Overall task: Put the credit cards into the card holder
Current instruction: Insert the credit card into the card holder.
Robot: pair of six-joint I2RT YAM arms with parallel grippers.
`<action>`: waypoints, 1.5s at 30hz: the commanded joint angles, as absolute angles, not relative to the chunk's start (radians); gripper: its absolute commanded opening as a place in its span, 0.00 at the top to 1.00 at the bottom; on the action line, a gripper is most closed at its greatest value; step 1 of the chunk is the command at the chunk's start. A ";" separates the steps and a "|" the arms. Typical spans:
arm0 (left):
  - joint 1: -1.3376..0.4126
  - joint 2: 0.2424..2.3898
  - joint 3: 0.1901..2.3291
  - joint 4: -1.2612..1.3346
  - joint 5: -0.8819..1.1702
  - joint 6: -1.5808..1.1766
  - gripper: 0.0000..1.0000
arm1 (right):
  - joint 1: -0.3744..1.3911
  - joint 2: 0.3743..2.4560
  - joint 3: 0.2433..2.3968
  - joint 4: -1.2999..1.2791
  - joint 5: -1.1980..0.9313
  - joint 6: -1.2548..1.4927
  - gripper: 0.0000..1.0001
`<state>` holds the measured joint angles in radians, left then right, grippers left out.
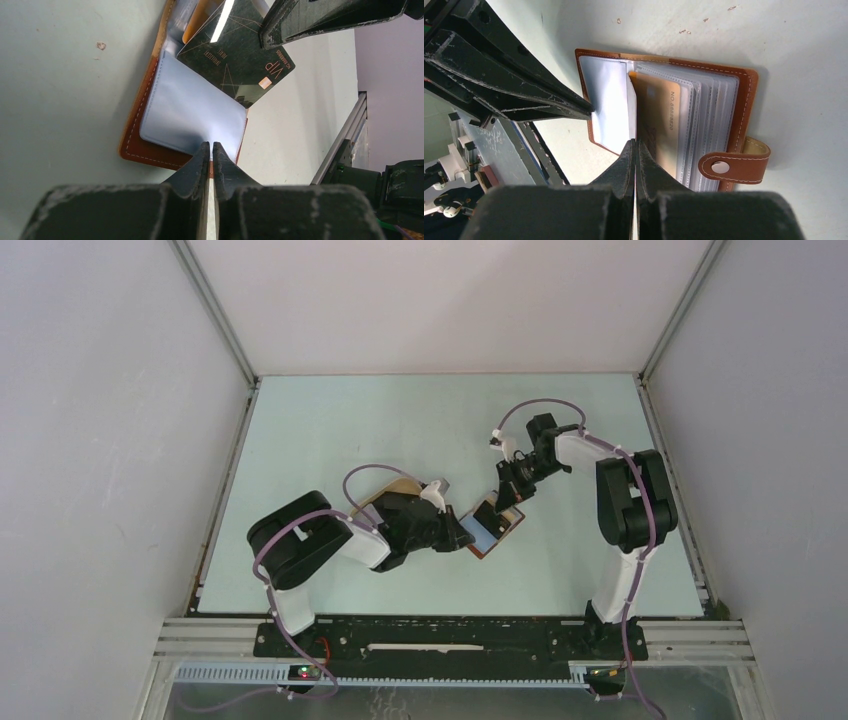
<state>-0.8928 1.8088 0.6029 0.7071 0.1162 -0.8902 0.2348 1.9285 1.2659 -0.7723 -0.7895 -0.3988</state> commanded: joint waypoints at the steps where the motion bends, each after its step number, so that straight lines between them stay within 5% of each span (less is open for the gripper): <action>1: -0.895 1.819 0.581 0.689 0.104 -0.874 0.90 | 0.239 1.955 1.284 -0.766 -0.790 -0.352 1.00; 14: -0.895 1.829 0.563 0.730 0.114 -0.903 0.91 | 0.172 1.884 1.214 -0.644 -0.874 -0.265 1.00; 45: -0.884 1.822 0.543 0.741 0.120 -0.904 0.91 | 0.291 1.910 1.243 -0.722 -0.671 -0.339 1.00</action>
